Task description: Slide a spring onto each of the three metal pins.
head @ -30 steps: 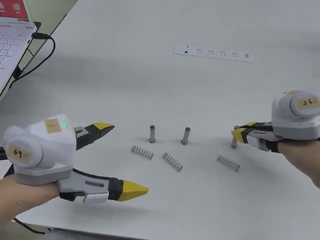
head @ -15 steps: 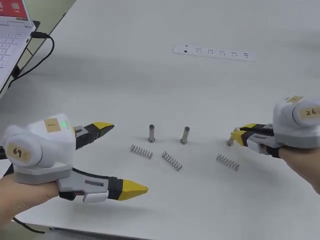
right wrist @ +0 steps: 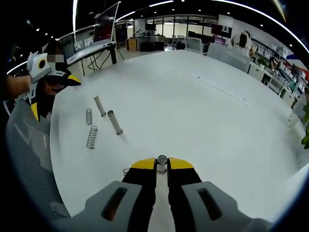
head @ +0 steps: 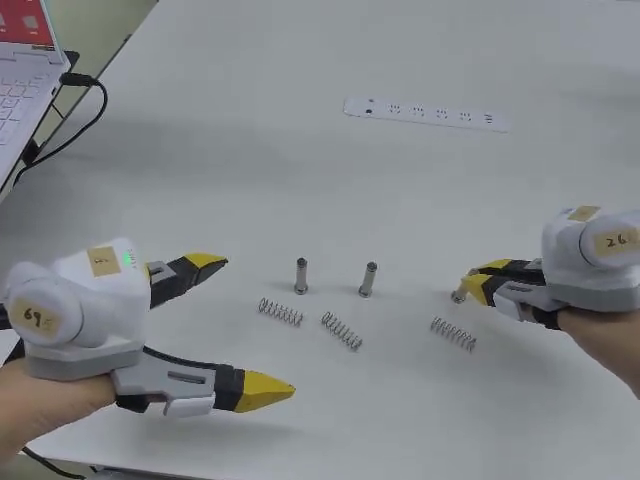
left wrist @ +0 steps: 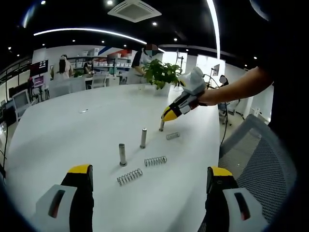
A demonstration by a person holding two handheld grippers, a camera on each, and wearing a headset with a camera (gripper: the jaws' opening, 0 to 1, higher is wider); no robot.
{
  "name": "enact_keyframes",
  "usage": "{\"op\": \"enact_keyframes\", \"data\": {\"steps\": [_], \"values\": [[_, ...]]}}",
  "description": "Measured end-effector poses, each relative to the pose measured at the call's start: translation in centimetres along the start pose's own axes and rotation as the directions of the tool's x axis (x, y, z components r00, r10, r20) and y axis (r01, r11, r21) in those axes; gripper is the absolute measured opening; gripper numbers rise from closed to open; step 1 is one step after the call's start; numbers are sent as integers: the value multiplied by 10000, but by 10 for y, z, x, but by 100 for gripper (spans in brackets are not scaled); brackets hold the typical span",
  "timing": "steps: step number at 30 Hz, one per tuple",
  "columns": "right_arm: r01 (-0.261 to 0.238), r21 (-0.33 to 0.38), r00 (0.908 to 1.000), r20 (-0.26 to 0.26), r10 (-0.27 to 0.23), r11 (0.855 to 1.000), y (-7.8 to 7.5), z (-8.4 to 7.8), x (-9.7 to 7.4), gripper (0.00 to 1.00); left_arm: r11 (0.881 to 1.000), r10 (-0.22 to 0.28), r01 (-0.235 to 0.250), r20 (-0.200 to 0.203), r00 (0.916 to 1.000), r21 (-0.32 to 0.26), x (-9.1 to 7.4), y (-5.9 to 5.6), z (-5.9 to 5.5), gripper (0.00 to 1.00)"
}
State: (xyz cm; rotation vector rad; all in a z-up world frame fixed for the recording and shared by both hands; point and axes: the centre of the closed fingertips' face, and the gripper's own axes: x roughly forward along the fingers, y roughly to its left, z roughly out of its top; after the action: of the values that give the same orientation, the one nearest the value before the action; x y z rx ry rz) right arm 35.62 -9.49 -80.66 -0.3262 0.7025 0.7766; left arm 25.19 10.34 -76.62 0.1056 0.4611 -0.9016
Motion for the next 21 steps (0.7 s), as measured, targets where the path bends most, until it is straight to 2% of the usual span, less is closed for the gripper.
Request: {"op": "enact_keyframes", "data": {"steps": [7, 21], "values": [[-40, -217, 10000, -64, 39, 9998, -1, 1, 1, 8, 10000, -14, 14, -18, 10000, 17, 0, 0, -1, 95], [-209, 261, 9998, -7, 210, 9994, 2, -1, 5, 36, 10000, 42, -42, 51, 10000, -10, -4, 1, 1, 96]]}}
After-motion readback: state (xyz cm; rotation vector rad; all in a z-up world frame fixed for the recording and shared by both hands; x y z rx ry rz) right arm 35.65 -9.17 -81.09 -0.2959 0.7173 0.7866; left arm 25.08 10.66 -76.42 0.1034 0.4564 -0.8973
